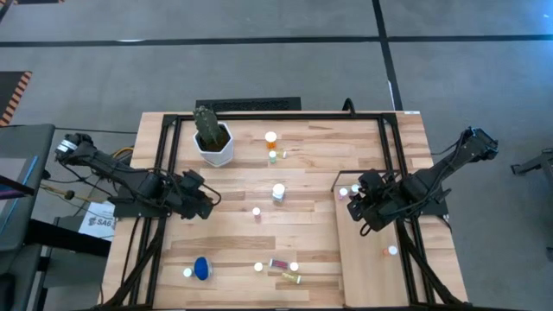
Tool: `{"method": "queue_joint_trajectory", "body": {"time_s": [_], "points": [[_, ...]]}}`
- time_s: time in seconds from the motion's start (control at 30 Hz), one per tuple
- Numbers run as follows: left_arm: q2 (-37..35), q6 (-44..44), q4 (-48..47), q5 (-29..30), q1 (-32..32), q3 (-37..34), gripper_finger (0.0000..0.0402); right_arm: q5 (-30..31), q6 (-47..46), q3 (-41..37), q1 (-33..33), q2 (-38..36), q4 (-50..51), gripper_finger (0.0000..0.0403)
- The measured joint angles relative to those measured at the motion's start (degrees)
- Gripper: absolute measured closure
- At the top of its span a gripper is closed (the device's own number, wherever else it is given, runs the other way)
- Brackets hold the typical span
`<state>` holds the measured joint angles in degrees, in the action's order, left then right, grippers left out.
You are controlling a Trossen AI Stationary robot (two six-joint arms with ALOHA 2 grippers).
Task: Pick and place medicine bottles onto shelf by color
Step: Put the yellow pill bottle on the shelf
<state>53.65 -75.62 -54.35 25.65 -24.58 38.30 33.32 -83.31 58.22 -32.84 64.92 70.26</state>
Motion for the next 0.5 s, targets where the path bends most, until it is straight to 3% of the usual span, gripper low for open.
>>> {"method": "queue_joint_trajectory", "body": {"time_s": [0.17, 0.5], "points": [[0.0, -5.0, -4.6, 0.4, -1.3, -0.1, 0.0219, 0.1, 0.2, 0.0, 0.0, 0.0, 0.0, 0.0178], [0.1, -10.5, -4.1, 0.6, -1.9, -5.2, 0.0219, 1.4, 1.3, 0.0, 0.0, 0.0, 0.0, 0.0178]]}}
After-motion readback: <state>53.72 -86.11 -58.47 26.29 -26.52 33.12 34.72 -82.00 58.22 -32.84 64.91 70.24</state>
